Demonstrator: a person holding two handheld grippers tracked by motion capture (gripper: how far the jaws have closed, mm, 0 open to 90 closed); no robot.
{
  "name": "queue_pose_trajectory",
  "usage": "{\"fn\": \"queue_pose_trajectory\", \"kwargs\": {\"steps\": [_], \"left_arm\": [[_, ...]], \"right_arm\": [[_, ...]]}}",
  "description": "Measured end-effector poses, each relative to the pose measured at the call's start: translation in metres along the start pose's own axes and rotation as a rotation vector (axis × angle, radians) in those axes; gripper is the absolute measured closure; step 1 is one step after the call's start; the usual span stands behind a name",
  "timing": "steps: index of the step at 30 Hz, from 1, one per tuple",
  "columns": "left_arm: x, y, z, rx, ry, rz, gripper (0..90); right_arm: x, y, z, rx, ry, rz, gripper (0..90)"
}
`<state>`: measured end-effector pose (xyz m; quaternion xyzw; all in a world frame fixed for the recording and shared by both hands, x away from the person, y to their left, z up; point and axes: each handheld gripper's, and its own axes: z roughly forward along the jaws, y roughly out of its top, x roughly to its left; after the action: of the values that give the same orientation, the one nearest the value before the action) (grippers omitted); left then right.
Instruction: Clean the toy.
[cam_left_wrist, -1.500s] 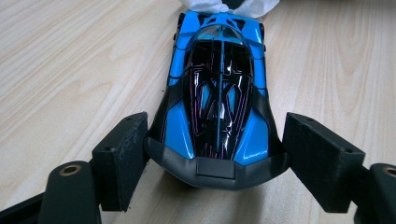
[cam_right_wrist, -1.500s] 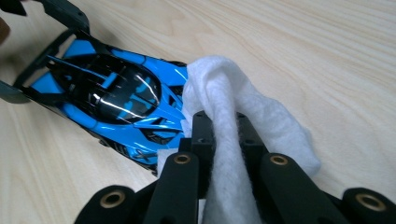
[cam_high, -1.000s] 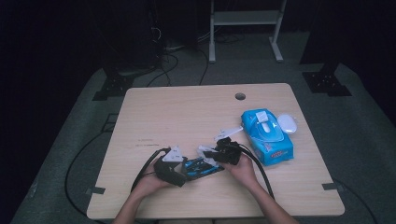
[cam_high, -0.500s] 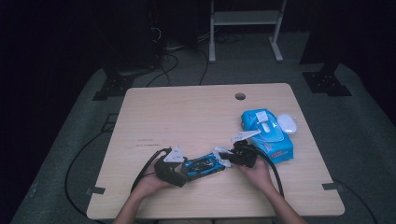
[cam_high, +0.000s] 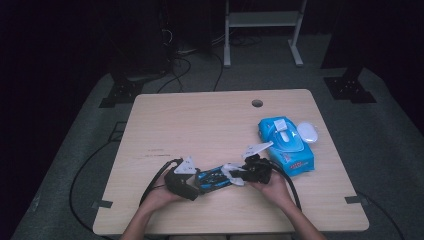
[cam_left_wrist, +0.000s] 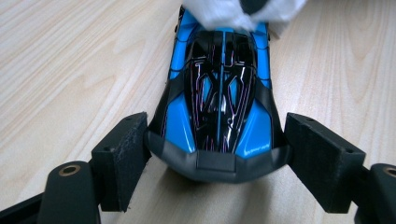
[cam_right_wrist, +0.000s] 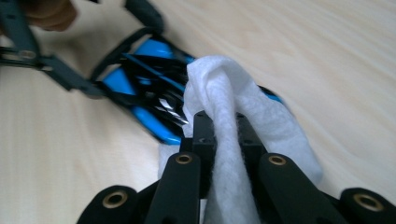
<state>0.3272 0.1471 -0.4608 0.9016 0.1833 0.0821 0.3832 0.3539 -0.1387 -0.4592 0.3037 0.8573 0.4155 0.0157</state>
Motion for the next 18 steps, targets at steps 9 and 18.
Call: {"fn": "queue_pose_trajectory", "kwargs": {"steps": [9, 18], "left_arm": [[0.0, 0.002, 0.003, 0.008, -0.003, 0.007, 23.7], [0.0, -0.002, 0.004, 0.023, -0.003, -0.005, 23.9]], "right_arm": [[0.011, 0.004, 0.002, -0.011, 0.026, -0.032, 82.1], [0.004, -0.002, -0.004, -0.002, -0.039, -0.039, 82.1]]}}
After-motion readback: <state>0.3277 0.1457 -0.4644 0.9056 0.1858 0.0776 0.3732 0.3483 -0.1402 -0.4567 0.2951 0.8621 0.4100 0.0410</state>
